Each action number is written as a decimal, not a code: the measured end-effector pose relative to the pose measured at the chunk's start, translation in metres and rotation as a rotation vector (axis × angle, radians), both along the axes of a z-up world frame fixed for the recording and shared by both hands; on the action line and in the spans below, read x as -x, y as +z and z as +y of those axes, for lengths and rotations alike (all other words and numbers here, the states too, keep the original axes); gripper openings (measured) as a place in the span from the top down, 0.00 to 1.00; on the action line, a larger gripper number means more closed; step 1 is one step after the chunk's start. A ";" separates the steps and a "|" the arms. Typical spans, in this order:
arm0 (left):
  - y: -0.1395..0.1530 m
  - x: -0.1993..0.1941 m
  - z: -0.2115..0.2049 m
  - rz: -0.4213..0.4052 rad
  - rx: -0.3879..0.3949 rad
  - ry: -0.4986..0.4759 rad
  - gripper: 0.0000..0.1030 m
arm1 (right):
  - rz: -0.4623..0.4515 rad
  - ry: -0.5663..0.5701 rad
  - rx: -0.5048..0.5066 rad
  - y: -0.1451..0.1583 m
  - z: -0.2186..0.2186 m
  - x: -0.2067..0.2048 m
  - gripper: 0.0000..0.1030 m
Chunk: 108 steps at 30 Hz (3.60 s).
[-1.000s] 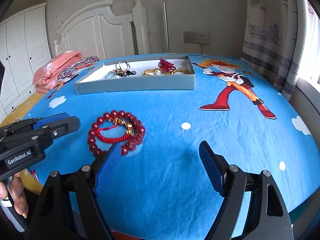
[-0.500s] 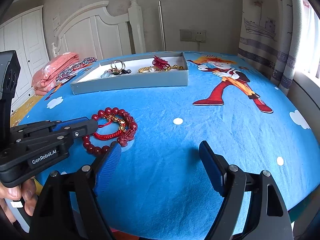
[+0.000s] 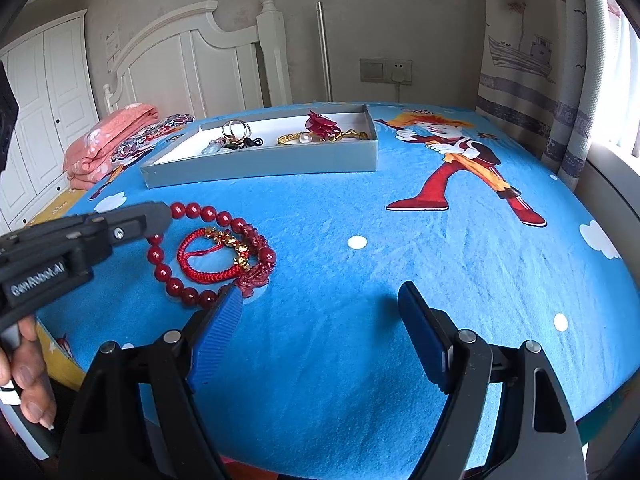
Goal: Organize jewelry
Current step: 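Grasp the dark red bead bracelet with the left gripper, then grasp the red cord bracelet with the right gripper while the left gripper holds its bracelet, then carry both red bracelets over the white tray with both grippers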
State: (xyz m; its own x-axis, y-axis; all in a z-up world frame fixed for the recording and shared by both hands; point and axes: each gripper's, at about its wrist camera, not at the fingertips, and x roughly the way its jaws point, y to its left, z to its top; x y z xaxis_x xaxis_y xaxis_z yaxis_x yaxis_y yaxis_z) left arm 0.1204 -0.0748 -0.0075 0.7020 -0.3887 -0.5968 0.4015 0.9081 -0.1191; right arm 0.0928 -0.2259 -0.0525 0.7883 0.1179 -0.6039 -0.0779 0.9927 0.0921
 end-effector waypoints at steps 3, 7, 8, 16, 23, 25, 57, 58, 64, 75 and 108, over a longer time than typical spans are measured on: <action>0.009 0.003 0.004 -0.016 0.013 0.004 0.89 | 0.003 -0.001 0.004 0.000 0.001 0.000 0.27; 0.020 0.007 0.013 -0.026 0.038 0.007 0.89 | 0.005 -0.002 0.008 0.000 0.002 -0.001 0.27; 0.023 0.008 0.017 -0.029 0.044 0.013 0.89 | 0.006 -0.001 0.010 0.000 0.002 -0.002 0.27; 0.013 -0.003 0.058 0.007 0.027 0.126 0.89 | 0.008 0.001 0.008 0.001 0.003 -0.003 0.27; -0.021 -0.019 0.078 0.085 -0.036 0.203 0.89 | 0.009 0.054 -0.017 0.006 0.020 -0.011 0.35; -0.029 -0.021 0.081 0.103 -0.040 0.209 0.88 | 0.022 0.078 -0.009 0.006 0.029 -0.018 0.40; 0.026 -0.026 0.051 -0.070 -0.127 0.168 0.89 | -0.033 0.092 0.040 0.045 0.048 -0.057 0.91; 0.029 -0.027 0.051 -0.077 -0.125 0.167 0.89 | -0.039 0.090 0.040 0.048 0.047 -0.058 0.91; 0.055 -0.042 0.047 -0.132 -0.114 0.171 0.89 | -0.070 0.071 0.043 0.068 0.039 -0.069 0.91; 0.089 -0.101 0.042 -0.168 -0.066 0.161 0.89 | -0.129 0.053 0.052 0.110 0.029 -0.111 0.91; 0.014 -0.199 0.035 0.019 -0.048 0.226 0.50 | -0.013 -0.026 0.071 0.060 0.042 -0.204 0.90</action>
